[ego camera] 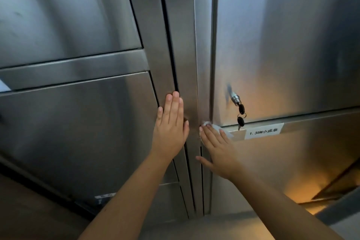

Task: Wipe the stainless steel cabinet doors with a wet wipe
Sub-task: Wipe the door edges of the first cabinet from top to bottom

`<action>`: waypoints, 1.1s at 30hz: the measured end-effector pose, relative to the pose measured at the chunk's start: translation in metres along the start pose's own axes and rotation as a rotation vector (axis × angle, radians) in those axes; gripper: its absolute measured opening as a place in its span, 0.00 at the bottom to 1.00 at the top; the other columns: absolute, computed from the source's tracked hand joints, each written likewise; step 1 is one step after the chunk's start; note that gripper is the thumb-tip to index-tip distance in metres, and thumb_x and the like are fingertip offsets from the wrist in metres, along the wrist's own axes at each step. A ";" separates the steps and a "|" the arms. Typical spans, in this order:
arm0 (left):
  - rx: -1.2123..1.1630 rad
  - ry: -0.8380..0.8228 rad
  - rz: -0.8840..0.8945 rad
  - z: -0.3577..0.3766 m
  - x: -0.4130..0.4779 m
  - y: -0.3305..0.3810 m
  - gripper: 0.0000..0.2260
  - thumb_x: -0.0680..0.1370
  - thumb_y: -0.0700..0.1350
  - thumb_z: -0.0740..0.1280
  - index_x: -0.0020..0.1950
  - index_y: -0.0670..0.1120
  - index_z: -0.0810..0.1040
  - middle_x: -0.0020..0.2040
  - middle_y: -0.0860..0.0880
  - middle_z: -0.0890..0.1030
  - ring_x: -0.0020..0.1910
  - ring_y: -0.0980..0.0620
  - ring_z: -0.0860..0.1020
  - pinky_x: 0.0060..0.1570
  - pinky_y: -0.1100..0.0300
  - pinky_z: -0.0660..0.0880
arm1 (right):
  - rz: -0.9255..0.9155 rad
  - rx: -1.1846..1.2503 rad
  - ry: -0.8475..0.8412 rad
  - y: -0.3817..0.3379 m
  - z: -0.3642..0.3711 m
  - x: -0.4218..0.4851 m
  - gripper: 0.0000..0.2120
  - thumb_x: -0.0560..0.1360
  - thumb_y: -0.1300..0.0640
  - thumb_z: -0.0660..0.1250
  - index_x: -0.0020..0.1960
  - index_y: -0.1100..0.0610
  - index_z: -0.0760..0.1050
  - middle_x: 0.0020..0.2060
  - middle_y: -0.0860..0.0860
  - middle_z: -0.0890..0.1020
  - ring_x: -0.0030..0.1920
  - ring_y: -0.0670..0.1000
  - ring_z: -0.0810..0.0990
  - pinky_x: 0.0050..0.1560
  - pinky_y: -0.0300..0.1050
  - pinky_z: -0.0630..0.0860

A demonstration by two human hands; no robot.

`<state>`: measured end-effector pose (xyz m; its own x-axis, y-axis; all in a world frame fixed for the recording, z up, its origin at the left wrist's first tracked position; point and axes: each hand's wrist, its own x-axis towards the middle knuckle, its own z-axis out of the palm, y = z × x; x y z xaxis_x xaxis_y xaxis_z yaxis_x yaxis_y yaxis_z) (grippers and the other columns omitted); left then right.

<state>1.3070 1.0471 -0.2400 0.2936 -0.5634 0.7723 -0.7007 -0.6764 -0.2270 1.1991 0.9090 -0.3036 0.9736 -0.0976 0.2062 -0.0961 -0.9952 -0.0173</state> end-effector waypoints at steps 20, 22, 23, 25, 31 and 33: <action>0.022 -0.001 -0.132 0.018 -0.027 0.031 0.29 0.77 0.46 0.56 0.73 0.35 0.50 0.73 0.37 0.51 0.74 0.44 0.47 0.70 0.45 0.55 | -0.148 0.008 0.385 0.011 0.023 0.002 0.36 0.72 0.40 0.55 0.71 0.63 0.61 0.69 0.60 0.68 0.70 0.57 0.64 0.73 0.54 0.51; 0.061 0.031 -0.127 0.025 -0.032 0.033 0.29 0.78 0.48 0.56 0.74 0.36 0.50 0.74 0.38 0.51 0.75 0.43 0.47 0.72 0.45 0.52 | -0.154 0.044 0.441 0.011 0.030 0.005 0.35 0.72 0.40 0.56 0.71 0.63 0.61 0.68 0.60 0.68 0.70 0.57 0.62 0.71 0.50 0.48; 0.074 0.050 -0.113 0.029 -0.036 0.033 0.29 0.78 0.48 0.56 0.74 0.36 0.50 0.74 0.39 0.52 0.75 0.43 0.47 0.72 0.45 0.52 | -0.157 0.057 0.468 0.010 0.034 0.007 0.35 0.72 0.40 0.56 0.71 0.62 0.60 0.68 0.60 0.69 0.71 0.57 0.62 0.71 0.50 0.48; 0.098 0.088 -0.082 0.036 -0.045 0.034 0.28 0.77 0.49 0.56 0.73 0.37 0.54 0.73 0.39 0.55 0.74 0.43 0.51 0.70 0.43 0.55 | -0.174 0.066 0.523 0.011 0.039 0.010 0.35 0.72 0.40 0.56 0.71 0.62 0.60 0.68 0.60 0.69 0.71 0.56 0.60 0.71 0.50 0.48; 0.108 0.193 -0.034 0.056 -0.067 0.040 0.25 0.77 0.48 0.59 0.71 0.37 0.64 0.71 0.35 0.64 0.70 0.37 0.62 0.65 0.37 0.64 | -0.267 -0.028 0.645 0.023 0.052 0.010 0.33 0.73 0.43 0.56 0.71 0.62 0.64 0.68 0.59 0.70 0.70 0.55 0.62 0.73 0.54 0.54; 0.113 0.227 -0.031 0.062 -0.073 0.043 0.24 0.77 0.48 0.58 0.70 0.37 0.67 0.71 0.35 0.64 0.70 0.37 0.62 0.64 0.37 0.63 | -0.298 -0.070 0.694 0.029 0.056 0.009 0.33 0.73 0.44 0.57 0.71 0.64 0.65 0.68 0.60 0.70 0.70 0.58 0.64 0.70 0.58 0.58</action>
<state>1.2962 1.0298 -0.3430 0.1514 -0.4288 0.8906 -0.6126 -0.7478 -0.2559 1.2167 0.8793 -0.3575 0.6093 0.2224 0.7611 0.1152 -0.9745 0.1925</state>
